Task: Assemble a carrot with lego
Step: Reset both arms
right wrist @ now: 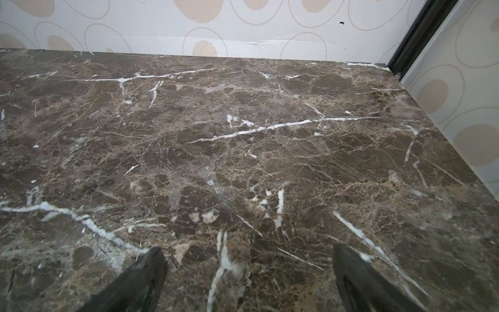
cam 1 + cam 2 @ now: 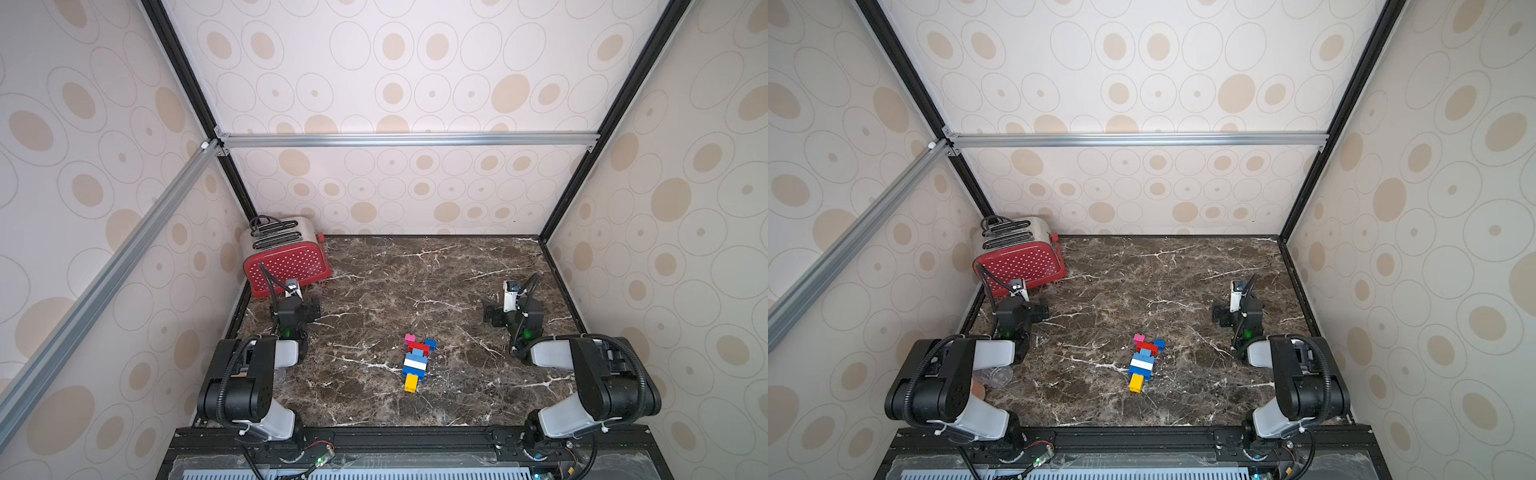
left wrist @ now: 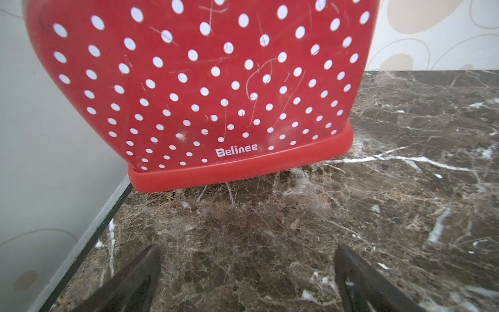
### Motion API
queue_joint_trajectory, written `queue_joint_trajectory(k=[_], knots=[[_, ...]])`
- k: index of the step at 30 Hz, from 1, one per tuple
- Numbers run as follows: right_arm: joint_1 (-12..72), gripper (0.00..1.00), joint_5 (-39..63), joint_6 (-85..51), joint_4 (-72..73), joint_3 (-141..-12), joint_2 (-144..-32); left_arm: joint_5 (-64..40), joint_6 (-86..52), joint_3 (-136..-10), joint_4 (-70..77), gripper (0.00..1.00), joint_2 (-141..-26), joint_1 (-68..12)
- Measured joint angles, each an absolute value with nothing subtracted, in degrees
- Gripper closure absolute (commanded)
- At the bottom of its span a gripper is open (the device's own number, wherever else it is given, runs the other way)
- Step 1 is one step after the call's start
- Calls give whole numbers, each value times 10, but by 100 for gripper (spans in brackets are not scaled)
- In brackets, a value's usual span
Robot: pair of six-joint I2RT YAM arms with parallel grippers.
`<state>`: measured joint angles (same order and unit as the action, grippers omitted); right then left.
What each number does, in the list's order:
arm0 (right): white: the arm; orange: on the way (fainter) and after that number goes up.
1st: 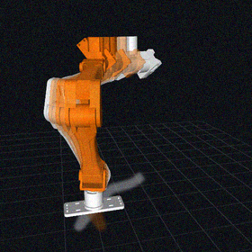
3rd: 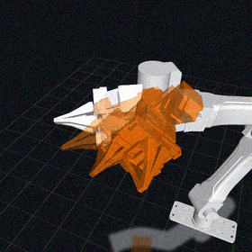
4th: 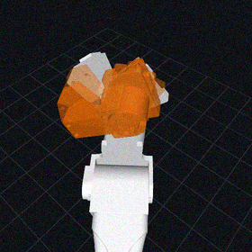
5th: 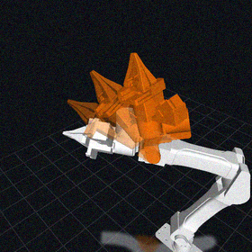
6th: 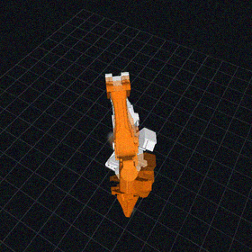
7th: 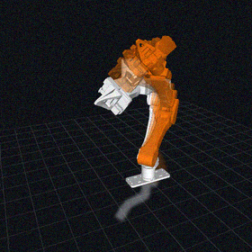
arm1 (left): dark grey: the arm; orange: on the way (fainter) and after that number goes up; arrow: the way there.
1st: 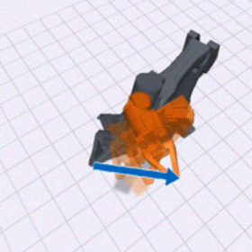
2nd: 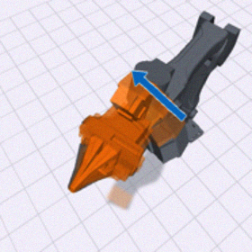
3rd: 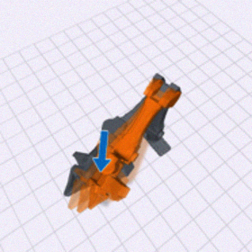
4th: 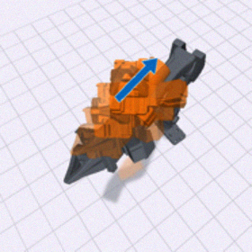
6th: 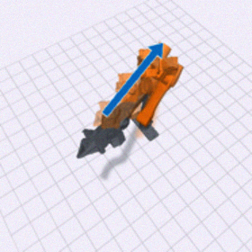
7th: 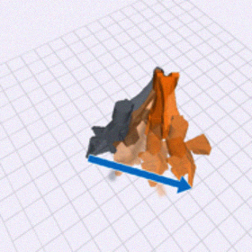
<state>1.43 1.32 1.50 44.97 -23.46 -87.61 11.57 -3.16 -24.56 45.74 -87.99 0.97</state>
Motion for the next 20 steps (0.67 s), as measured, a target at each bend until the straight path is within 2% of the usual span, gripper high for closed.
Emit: queue_joint_trajectory(k=[6,20], knots=[[14,1,56,29,472,-222,-876,116,-32,-246,458,1,-880,10],[13,0,8,13,454,-233,-877,115,-32,-246,458,1,-880,10]])
